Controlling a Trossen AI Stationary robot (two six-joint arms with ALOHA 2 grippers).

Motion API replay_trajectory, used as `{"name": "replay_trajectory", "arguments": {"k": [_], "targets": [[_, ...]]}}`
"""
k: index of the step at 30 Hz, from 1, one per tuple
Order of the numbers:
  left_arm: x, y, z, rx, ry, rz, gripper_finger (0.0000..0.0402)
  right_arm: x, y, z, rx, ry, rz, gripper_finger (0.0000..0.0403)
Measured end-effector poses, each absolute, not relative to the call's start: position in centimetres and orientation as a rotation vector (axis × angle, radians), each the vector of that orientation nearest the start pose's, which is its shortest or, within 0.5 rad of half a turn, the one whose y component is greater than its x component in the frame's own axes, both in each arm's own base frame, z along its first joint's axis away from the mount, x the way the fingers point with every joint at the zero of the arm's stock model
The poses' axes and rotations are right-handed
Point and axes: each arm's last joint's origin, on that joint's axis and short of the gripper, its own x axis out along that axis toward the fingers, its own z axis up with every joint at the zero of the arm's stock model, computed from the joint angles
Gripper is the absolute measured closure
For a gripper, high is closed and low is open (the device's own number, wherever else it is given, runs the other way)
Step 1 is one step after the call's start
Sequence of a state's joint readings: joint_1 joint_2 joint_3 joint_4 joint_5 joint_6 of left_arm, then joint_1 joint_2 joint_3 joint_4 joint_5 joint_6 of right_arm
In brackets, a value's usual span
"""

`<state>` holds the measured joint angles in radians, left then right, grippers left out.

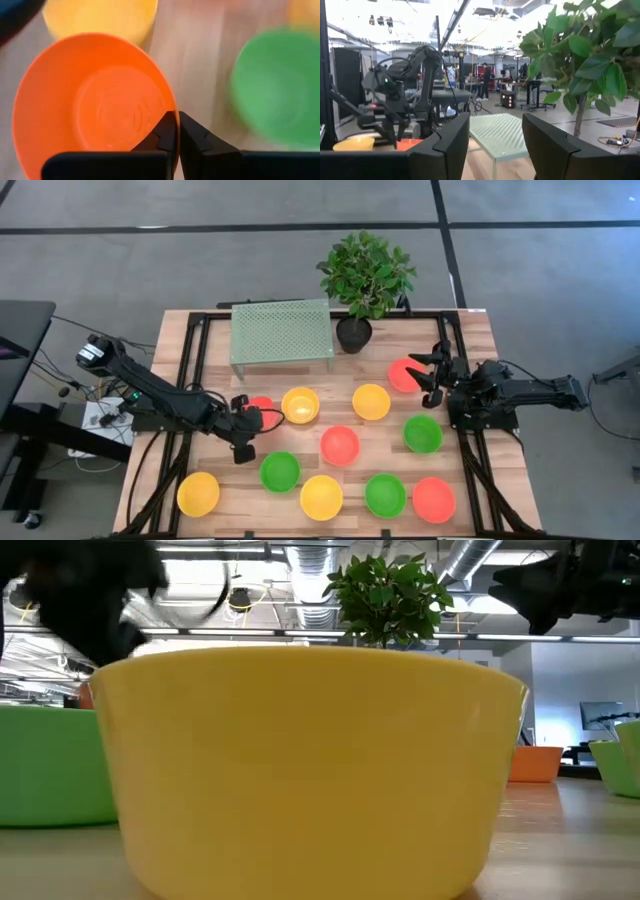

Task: Pick & Place Mini bowls
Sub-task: Put the orange bowl on the shelf

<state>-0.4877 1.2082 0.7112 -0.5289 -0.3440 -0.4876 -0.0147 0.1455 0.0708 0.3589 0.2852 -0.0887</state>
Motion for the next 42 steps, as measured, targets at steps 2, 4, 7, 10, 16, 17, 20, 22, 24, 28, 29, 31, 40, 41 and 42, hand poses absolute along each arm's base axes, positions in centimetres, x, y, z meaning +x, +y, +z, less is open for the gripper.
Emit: {"name": "replay_trajectory", "arguments": {"k": [2,4,7,10,16,17,20,22,24,28,29,31,40,41,42], "targets": [[20.6,-9.7,22.6,0.022,0.872,0.070,0.0396,9.9,-1.0,21.0,-0.048,-0.273,-0.310,0.0227],[21.4,-10.0,24.6,0.095,0.819,0.050,0.0396,9.9,-1.0,21.0,-0.049,-0.272,-0.310,0.0229],[22.4,-9.7,26.9,0.215,0.771,0.043,0.0396,9.9,-1.0,21.0,-0.048,-0.272,-0.310,0.0230],[23.4,-8.5,28.9,0.301,0.750,0.054,0.0395,9.9,-1.0,21.0,-0.048,-0.270,-0.310,0.0230],[24.8,-4.0,30.9,0.377,0.777,0.123,0.0394,9.9,-1.0,21.0,-0.048,-0.266,-0.310,0.0230],[24.9,-3.0,30.9,0.373,0.799,0.140,0.0394,9.9,-1.0,21.0,-0.048,-0.267,-0.310,0.0230],[25.1,0.4,30.7,0.334,0.843,0.196,0.0394,9.9,-1.0,21.0,-0.048,-0.267,-0.310,0.0230],[25.1,2.7,30.6,0.315,0.864,0.228,0.0394,9.9,-1.0,21.0,-0.049,-0.266,-0.310,0.0230],[25.1,4.7,30.4,0.310,0.877,0.273,0.0394,9.9,-1.0,21.0,-0.048,-0.267,-0.311,0.0230],[24.8,7.9,30.2,0.253,0.876,0.319,0.0394,9.9,-1.0,21.0,-0.048,-0.267,-0.311,0.0230],[24.9,8.5,30.0,0.230,0.873,0.306,0.0394,9.9,-1.0,21.0,-0.048,-0.268,-0.311,0.0230],[25.2,9.2,29.6,0.203,0.875,0.290,0.0394,9.9,-1.0,21.0,-0.048,-0.270,-0.314,0.0230],[27.2,10.3,26.9,0.254,0.968,0.301,0.0394,9.9,-1.0,21.0,-0.047,-0.270,-0.314,0.0230],[27.2,10.4,26.9,0.260,0.974,0.311,0.0393,9.9,-1.0,21.0,-0.047,-0.270,-0.314,0.0230],[27.1,10.5,26.9,0.263,0.977,0.323,0.0391,9.9,-1.0,21.0,-0.048,-0.270,-0.314,0.0230]]}}
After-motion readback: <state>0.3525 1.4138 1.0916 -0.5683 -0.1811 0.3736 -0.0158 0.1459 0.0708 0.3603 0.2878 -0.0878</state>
